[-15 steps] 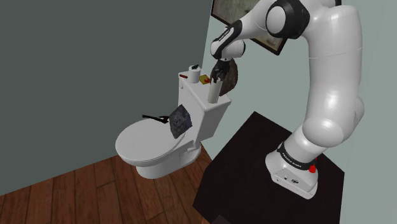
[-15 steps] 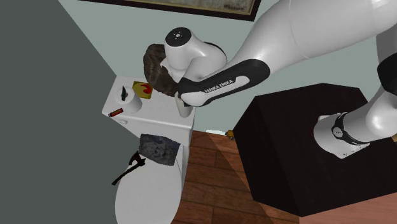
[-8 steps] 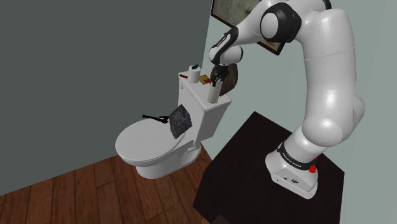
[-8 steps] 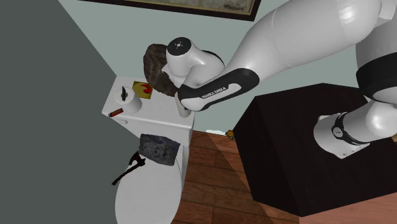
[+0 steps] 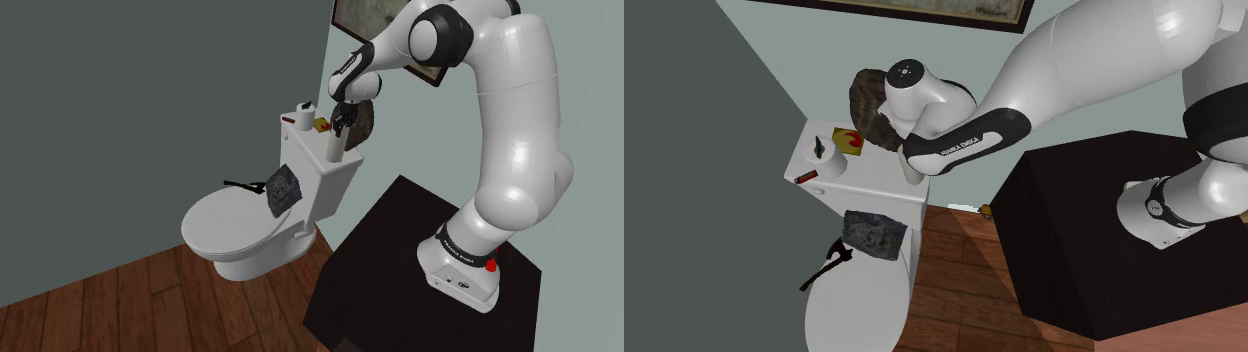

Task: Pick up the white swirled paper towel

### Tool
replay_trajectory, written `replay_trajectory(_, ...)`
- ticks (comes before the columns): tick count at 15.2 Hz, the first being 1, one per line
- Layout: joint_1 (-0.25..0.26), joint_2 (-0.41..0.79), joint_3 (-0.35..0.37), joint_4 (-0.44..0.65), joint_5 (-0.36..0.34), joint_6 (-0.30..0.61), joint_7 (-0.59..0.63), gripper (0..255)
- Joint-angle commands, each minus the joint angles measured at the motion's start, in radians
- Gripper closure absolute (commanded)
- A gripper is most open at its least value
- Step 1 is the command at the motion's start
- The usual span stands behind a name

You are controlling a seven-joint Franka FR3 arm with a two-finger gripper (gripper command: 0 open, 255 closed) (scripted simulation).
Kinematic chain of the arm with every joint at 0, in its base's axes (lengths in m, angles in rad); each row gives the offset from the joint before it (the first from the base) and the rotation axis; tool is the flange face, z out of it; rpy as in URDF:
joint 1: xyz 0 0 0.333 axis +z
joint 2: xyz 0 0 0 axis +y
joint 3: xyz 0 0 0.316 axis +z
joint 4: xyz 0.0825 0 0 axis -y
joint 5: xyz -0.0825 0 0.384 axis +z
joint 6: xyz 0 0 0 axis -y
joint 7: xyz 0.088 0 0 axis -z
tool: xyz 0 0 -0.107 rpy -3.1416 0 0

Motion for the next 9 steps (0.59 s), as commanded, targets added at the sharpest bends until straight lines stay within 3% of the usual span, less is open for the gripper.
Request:
replay_trajectory(1,-0.001,0.002,-0.001,0.0,0.0,0.001,0.0,255)
replay_trajectory(9,0.016,-0.073,-0.024,-0.016,-0.024,-0.058,0.013,255)
